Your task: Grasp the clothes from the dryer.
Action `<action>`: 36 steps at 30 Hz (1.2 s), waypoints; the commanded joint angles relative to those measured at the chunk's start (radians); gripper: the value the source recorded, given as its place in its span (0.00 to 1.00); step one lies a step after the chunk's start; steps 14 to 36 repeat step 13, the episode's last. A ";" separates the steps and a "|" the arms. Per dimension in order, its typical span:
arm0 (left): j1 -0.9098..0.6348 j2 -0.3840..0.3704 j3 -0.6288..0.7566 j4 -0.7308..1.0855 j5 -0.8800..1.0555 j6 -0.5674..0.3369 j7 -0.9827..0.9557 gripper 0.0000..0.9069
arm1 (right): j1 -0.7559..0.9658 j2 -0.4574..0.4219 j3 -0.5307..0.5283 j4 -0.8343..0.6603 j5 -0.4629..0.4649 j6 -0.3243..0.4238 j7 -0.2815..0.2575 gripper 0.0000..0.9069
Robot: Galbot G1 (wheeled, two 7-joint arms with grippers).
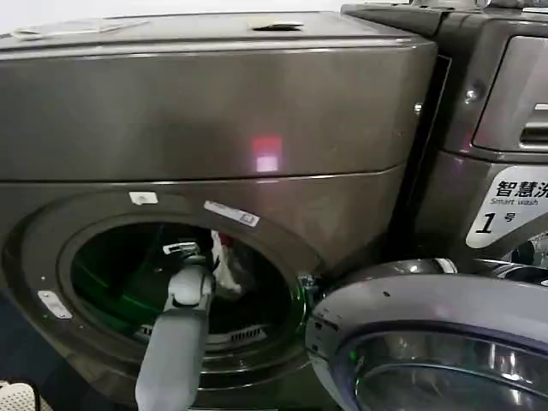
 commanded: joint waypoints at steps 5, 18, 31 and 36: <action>0.004 0.002 -0.004 -0.006 0.011 0.039 0.009 0.00 | -0.006 -0.001 0.016 -0.004 -0.004 -0.002 -0.007 1.00; 0.003 0.000 -0.001 0.004 0.011 0.041 0.022 0.00 | -0.018 -0.002 0.036 -0.011 -0.003 -0.004 -0.010 1.00; 0.003 0.000 -0.001 0.004 0.011 0.041 0.022 0.00 | -0.018 -0.002 0.036 -0.011 -0.003 -0.004 -0.010 1.00; 0.003 0.000 -0.001 0.004 0.011 0.041 0.022 0.00 | -0.018 -0.002 0.036 -0.011 -0.003 -0.004 -0.010 1.00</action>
